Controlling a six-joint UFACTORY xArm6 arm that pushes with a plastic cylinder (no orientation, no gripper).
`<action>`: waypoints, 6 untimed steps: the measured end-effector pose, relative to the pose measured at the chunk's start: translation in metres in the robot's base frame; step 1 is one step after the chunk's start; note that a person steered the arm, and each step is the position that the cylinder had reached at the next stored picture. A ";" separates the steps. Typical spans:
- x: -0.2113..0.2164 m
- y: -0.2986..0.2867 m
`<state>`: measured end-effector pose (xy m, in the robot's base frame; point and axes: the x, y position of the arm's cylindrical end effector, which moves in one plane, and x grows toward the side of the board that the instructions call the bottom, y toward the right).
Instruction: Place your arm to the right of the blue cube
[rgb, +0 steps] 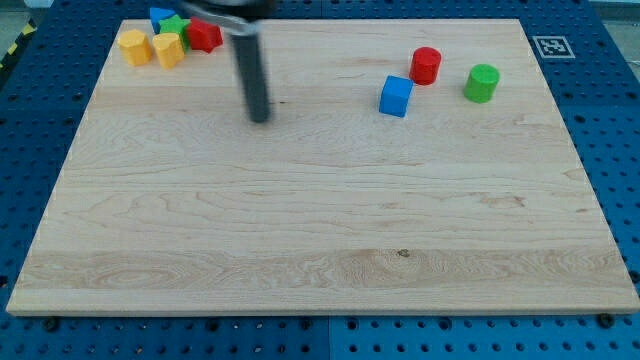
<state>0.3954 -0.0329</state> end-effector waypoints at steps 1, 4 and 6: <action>0.016 0.126; 0.007 0.234; -0.016 0.176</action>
